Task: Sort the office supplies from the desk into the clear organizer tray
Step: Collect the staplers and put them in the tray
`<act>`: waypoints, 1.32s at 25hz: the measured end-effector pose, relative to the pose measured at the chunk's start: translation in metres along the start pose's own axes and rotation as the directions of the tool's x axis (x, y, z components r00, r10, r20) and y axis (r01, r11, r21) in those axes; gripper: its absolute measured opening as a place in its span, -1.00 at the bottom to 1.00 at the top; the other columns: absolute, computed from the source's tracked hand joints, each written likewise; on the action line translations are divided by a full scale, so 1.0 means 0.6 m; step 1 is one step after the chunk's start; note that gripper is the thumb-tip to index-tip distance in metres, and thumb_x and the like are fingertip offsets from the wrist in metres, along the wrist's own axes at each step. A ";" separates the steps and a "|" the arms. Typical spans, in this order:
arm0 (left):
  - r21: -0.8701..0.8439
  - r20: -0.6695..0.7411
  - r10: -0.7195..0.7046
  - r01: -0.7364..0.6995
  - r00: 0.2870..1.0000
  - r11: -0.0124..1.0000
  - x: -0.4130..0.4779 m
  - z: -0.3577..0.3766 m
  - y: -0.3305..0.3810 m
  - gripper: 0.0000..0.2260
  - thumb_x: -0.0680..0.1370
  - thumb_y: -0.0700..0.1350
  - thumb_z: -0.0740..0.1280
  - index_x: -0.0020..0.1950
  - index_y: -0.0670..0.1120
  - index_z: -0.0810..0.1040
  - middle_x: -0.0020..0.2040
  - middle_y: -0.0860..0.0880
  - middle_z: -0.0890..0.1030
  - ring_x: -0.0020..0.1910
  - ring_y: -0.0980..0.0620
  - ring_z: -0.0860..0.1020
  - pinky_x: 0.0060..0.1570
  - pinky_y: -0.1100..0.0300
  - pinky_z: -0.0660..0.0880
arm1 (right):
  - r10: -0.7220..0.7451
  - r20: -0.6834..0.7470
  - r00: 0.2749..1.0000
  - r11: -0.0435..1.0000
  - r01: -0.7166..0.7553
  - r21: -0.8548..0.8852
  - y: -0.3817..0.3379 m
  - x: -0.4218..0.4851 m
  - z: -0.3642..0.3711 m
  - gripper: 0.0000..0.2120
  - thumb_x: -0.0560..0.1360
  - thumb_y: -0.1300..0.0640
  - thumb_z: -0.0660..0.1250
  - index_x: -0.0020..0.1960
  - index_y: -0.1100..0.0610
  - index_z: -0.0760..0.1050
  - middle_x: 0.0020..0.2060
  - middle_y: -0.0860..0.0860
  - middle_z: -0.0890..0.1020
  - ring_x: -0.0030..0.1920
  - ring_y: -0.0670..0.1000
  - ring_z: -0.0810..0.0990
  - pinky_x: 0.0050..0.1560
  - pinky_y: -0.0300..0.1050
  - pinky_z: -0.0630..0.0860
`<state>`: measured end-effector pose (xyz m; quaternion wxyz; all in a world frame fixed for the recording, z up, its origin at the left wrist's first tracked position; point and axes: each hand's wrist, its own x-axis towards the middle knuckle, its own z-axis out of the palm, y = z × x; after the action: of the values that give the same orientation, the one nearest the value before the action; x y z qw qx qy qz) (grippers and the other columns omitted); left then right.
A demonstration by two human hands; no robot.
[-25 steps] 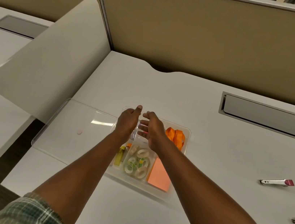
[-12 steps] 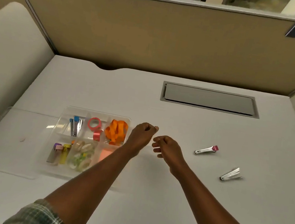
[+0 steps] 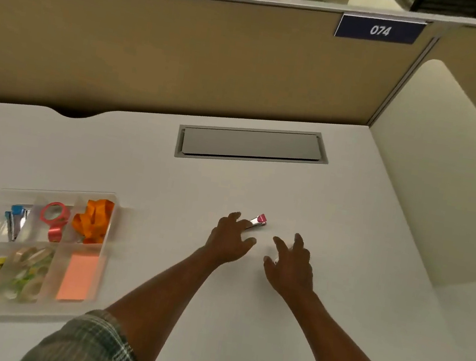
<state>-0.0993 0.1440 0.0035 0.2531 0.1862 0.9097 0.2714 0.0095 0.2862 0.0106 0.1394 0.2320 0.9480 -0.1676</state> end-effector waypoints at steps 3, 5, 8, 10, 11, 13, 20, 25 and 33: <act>0.249 0.095 0.045 -0.068 0.994 0.966 0.010 0.026 0.004 -0.38 0.54 0.14 0.31 0.56 0.06 0.22 0.61 -0.11 0.08 0.54 -0.15 0.13 0.42 -0.08 0.24 | -0.003 0.018 1.000 1.000 0.002 0.019 0.030 0.009 0.013 -0.51 0.56 -0.10 0.27 0.45 0.02 0.36 0.58 0.21 -0.04 0.47 0.21 0.23 0.26 0.07 0.49; 0.299 0.114 0.032 -0.065 0.993 0.952 0.011 0.037 0.004 -0.42 0.53 0.14 0.31 0.51 -0.01 0.31 0.59 -0.10 0.14 0.51 -0.14 0.18 0.38 -0.06 0.28 | 0.001 0.019 1.000 0.997 -0.002 0.072 0.043 0.013 0.021 -0.58 0.56 -0.06 0.28 0.35 0.10 0.44 0.59 0.18 -0.02 0.51 0.18 0.19 0.26 0.05 0.49; 0.340 0.068 0.041 -0.062 0.997 0.938 0.007 0.045 0.000 -0.55 0.54 0.13 0.29 0.35 -0.08 0.48 0.39 -0.06 0.36 0.33 -0.11 0.37 0.25 -0.02 0.41 | -0.082 0.009 0.997 0.996 0.082 0.035 0.059 0.012 0.030 -0.67 0.57 -0.01 0.26 0.24 0.17 0.51 0.59 0.13 0.10 0.54 0.12 0.14 0.28 0.03 0.47; 0.348 0.011 0.061 -0.061 0.998 0.935 0.001 0.050 -0.004 -0.62 0.54 0.11 0.28 0.24 -0.10 0.54 0.25 -0.06 0.44 0.20 -0.11 0.45 0.13 0.01 0.46 | -0.148 -0.070 0.986 0.989 0.150 0.018 0.065 0.009 0.030 -0.75 0.56 0.07 0.28 0.16 0.17 0.55 0.56 0.12 0.21 0.53 0.10 0.20 0.27 0.01 0.48; 0.353 -0.022 0.064 -0.053 0.998 0.934 -0.003 0.053 -0.006 -0.65 0.55 0.09 0.28 0.19 -0.11 0.56 0.19 -0.06 0.46 0.15 -0.11 0.47 0.07 0.02 0.47 | -0.156 -0.119 0.981 0.987 0.158 0.013 0.065 0.006 0.030 -0.74 0.55 0.10 0.29 0.20 0.15 0.54 0.55 0.13 0.24 0.51 0.11 0.24 0.25 0.00 0.48; 0.370 -0.078 0.051 -0.019 0.996 0.929 -0.011 0.059 -0.010 -0.70 0.56 0.07 0.27 0.13 -0.13 0.54 0.12 -0.09 0.48 0.07 -0.12 0.49 -0.04 0.04 0.45 | -0.072 -0.174 0.982 0.996 0.080 0.038 0.062 0.000 0.029 -0.57 0.53 0.12 0.32 0.39 0.09 0.42 0.53 0.16 0.22 0.47 0.16 0.28 0.20 0.03 0.51; 0.237 -0.180 -0.042 0.084 0.983 0.968 -0.041 0.054 -0.041 -0.81 0.53 -0.22 0.21 0.14 -0.14 0.38 -0.04 -0.12 0.55 -0.07 -0.15 0.56 -0.25 0.10 0.34 | 0.080 -0.070 0.994 0.995 -0.075 0.067 0.029 -0.017 0.030 -0.53 0.55 0.25 0.21 0.44 0.06 0.30 0.22 0.12 0.38 0.15 0.16 0.47 0.00 -0.01 0.54; -0.023 -0.108 -0.190 0.189 0.976 0.982 -0.057 0.028 -0.073 -0.76 0.47 -0.26 0.23 0.13 -0.16 0.41 -0.03 -0.15 0.59 -0.06 -0.18 0.57 -0.19 0.11 0.41 | 0.112 -0.014 0.994 0.927 -0.100 0.362 -0.029 -0.033 0.046 -0.49 0.50 0.21 0.30 0.42 0.04 0.34 0.20 0.14 0.46 0.11 0.18 0.57 0.04 -0.03 0.51; -0.770 0.243 -0.276 0.358 0.930 0.528 -0.149 -0.056 -0.190 -0.91 0.39 -0.30 0.34 -0.23 -0.16 0.45 -0.22 -0.23 0.58 -0.40 -0.05 0.51 -0.42 0.16 0.42 | 0.031 0.435 0.900 0.204 -0.432 0.878 -0.210 -0.058 0.066 -0.78 0.55 0.07 0.34 0.19 0.00 0.56 -0.03 0.12 0.66 -0.14 0.07 0.64 -0.19 -0.05 0.58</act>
<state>-0.0692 -0.0010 -0.0070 0.3952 -0.1045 0.6940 0.5926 -0.0146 0.1520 0.0188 0.1444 0.3786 0.5583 -0.7240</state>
